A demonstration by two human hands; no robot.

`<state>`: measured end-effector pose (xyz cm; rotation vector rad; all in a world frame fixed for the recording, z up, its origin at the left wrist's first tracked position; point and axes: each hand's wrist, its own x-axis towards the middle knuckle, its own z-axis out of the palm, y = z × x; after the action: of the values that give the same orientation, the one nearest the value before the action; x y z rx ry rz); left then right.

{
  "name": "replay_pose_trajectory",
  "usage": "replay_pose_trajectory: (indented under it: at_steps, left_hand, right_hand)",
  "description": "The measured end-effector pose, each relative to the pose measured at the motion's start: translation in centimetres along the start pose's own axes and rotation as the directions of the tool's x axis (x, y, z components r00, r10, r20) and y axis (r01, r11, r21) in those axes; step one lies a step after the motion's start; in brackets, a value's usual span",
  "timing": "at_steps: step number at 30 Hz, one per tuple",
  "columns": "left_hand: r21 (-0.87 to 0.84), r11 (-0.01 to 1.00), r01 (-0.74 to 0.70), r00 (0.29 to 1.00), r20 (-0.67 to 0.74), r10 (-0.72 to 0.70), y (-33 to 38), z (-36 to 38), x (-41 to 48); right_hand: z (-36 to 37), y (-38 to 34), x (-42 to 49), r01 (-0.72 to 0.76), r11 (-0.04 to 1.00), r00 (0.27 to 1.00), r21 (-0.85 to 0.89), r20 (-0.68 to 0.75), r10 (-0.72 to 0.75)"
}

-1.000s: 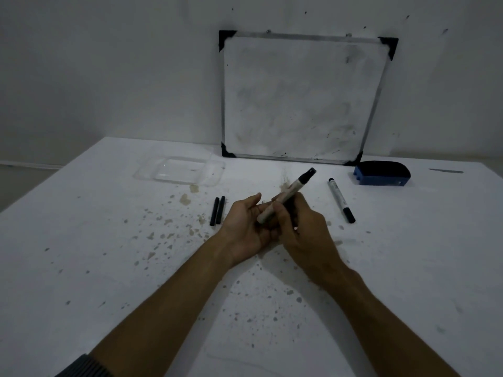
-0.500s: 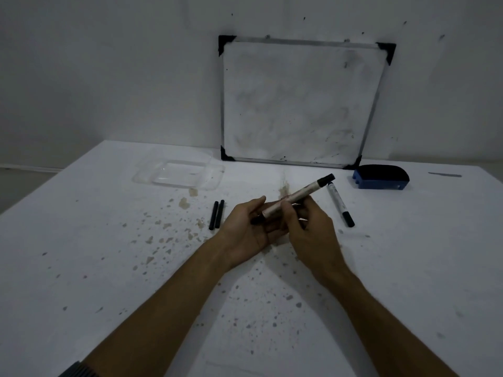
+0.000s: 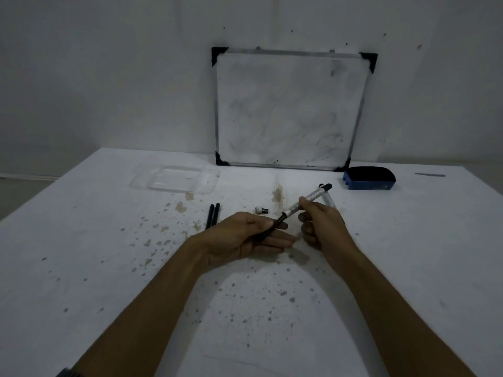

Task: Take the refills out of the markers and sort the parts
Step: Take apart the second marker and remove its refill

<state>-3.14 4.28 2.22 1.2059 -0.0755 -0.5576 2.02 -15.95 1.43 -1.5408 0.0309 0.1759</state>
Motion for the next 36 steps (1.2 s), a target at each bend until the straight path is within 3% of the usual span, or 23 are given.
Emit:
replay_pose_trajectory:
  at_steps: [4,5,7,8,10,12,15,19,22,24,25,28,33,36]
  left_hand:
    - [0.046,0.998,-0.051,0.998,-0.022,0.053,-0.1,-0.7,0.0]
    - [0.087,0.994,-0.071,0.995,-0.061,0.077,-0.2,-0.9,0.2]
    - [0.183,0.976,-0.12,0.979,-0.144,0.147,-0.3,-1.1,0.4]
    - [0.23,0.963,-0.141,0.967,-0.178,0.184,-0.4,-1.2,0.5]
    - [0.324,0.93,-0.172,0.94,-0.23,0.254,-0.7,-1.1,0.6]
    - [0.412,0.888,-0.203,0.915,-0.244,0.322,-0.9,-0.8,0.6]
    - [0.508,0.829,-0.236,0.882,-0.246,0.402,-1.3,0.0,0.6]
    - [0.588,0.776,-0.228,0.838,-0.287,0.464,-1.2,0.5,0.2]
    - [0.677,0.708,-0.202,0.824,-0.273,0.496,-0.4,0.5,-0.4]
    - [0.732,0.659,-0.173,0.823,-0.26,0.505,0.3,0.6,-1.1]
    - [0.743,0.649,-0.165,0.827,-0.254,0.502,0.7,0.6,-1.4]
    - [0.737,0.658,-0.158,0.846,-0.242,0.474,1.7,0.6,-2.6]
    - [0.763,0.645,-0.036,0.868,-0.296,0.399,3.0,-1.7,-5.6]
    - [0.788,0.596,0.152,0.746,-0.487,0.455,4.2,-6.2,-7.8]
  right_hand:
    - [-0.8,-0.4,0.0,-0.031,0.997,0.998,0.068,0.063,0.027]
    - [-1.0,-0.5,-0.1,-0.016,0.999,0.998,0.031,0.055,0.014]
    - [-1.3,-0.4,-0.3,0.084,0.969,0.996,-0.232,0.009,-0.084]
    - [-1.3,-0.1,-0.3,0.156,0.889,0.985,-0.43,-0.001,-0.173]
    - [-1.3,0.6,-0.3,0.268,0.619,0.935,-0.738,0.045,-0.352]
    - [-1.2,1.6,0.1,0.293,0.432,0.904,-0.853,0.099,-0.417]
    - [-0.9,2.2,0.5,0.285,0.328,0.904,-0.901,0.139,-0.405]
    - [-0.6,2.4,-0.1,0.271,0.321,0.898,-0.908,0.118,-0.424]
    - [-0.4,1.2,-1.4,0.411,0.527,0.843,-0.744,0.092,-0.529]
    - [0.0,-0.3,-2.4,0.503,0.669,0.845,-0.546,0.152,-0.512]
    - [0.4,-0.8,-2.8,0.532,0.689,0.84,-0.492,0.204,-0.503]
    - [1.3,-1.1,-3.3,0.59,0.666,0.805,-0.457,0.266,-0.531]
    - [3.3,-0.8,-3.4,0.548,0.738,0.836,-0.394,0.277,-0.474]
    - [5.4,-1.6,-2.9,0.55,0.713,0.835,-0.435,0.296,-0.464]
